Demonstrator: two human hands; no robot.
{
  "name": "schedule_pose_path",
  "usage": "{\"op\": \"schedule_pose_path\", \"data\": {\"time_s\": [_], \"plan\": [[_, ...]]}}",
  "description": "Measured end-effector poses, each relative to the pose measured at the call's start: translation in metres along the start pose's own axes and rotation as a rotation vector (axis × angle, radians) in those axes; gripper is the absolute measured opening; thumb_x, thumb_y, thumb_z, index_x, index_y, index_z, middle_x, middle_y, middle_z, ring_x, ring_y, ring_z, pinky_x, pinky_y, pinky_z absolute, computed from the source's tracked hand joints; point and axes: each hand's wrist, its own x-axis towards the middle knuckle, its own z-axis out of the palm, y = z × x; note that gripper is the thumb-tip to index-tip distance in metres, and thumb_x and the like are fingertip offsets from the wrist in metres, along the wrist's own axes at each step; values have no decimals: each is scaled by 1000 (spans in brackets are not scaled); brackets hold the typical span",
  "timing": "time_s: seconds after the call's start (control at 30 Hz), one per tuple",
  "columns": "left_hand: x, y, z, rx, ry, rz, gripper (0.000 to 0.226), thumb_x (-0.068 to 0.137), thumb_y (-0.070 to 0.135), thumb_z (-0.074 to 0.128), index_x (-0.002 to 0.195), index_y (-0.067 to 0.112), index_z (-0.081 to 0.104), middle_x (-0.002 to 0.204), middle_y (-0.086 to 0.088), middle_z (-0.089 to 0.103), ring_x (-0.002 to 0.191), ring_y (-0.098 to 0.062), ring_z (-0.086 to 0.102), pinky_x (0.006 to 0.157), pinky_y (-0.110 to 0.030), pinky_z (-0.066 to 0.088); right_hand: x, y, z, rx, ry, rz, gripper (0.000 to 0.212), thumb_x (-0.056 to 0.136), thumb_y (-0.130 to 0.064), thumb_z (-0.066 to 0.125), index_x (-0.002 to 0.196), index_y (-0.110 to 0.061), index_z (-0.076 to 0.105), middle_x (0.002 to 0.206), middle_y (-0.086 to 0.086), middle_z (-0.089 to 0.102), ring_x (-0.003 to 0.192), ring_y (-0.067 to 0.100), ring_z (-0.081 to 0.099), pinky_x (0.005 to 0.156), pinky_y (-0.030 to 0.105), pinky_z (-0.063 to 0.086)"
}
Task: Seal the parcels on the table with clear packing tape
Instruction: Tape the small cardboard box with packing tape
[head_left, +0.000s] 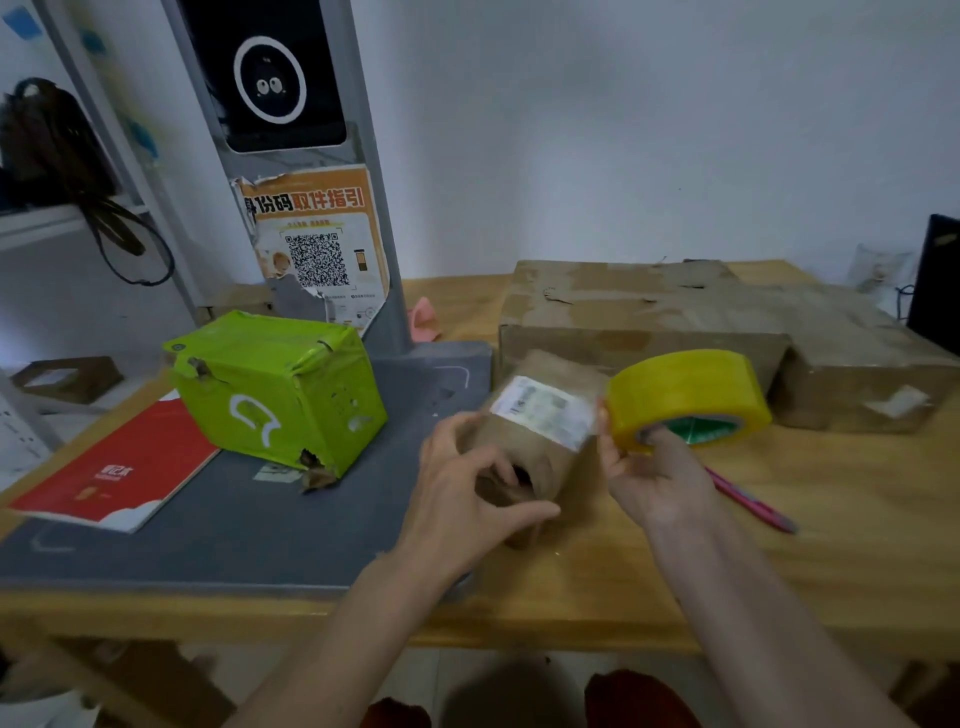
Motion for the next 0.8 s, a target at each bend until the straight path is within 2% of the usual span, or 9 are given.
{"op": "schedule_pose_path", "data": {"time_s": [0.13,0.23,0.3,0.37,0.47,0.53,0.63,0.7,0.8], "plan": [[-22,18,22,143,28,70,50,53,66,80,66,35,43,142,13,37,128,-8,28,97,-29,38,-16,-9,-13,12,-13,55,37,100,-10,49,134,3,45,114,31,58,85,36,67,47,33,56],[-28,24,34,55,99,-65,50,62,56,83,74,35,40,137,12,34,126,-10,31,98,-32,41,-18,-20,-22,27,8,25,38,101,-9,48,136,3,44,125,29,56,88,36,67,47,34,56],[-28,31,43,-69,93,-202,45,69,48,84,87,34,44,128,12,31,124,-11,36,97,-32,43,-18,-27,-27,47,22,9,39,101,-9,49,137,3,44,124,30,55,88,37,66,46,34,56],[-27,38,54,-164,52,-310,48,75,47,80,104,33,44,123,10,29,121,-12,38,95,-29,43,-21,-31,-30,47,31,3,38,101,-10,48,137,2,43,113,30,57,83,37,66,45,34,56],[-26,43,64,-252,55,-339,49,82,46,74,117,37,42,124,10,31,125,-13,37,95,-28,39,-26,-33,-35,47,25,-4,39,100,-6,50,138,1,42,115,32,55,87,39,63,45,36,56],[-30,41,66,-296,89,-314,53,82,49,73,123,41,40,131,8,31,130,-13,35,98,-28,39,-27,-35,-38,35,28,-7,42,98,-5,52,138,1,41,126,33,51,94,40,61,47,37,56],[-42,34,66,-201,147,-175,73,72,67,71,133,50,34,147,14,17,137,-6,16,110,-34,30,-26,-36,-42,23,41,-16,43,98,-6,53,139,0,40,125,34,52,93,40,62,48,36,57],[-47,31,69,-102,172,-41,83,65,76,62,139,49,35,150,18,10,136,0,5,111,-36,23,-23,-35,-46,42,44,-14,46,98,-5,54,141,-2,38,128,34,51,94,41,62,48,36,57],[-49,28,75,-39,216,60,81,67,75,59,139,46,36,153,9,13,138,-4,6,109,-36,21,-22,-33,-50,75,53,2,50,97,-4,55,143,-6,36,130,35,50,98,43,61,49,37,57]]}}
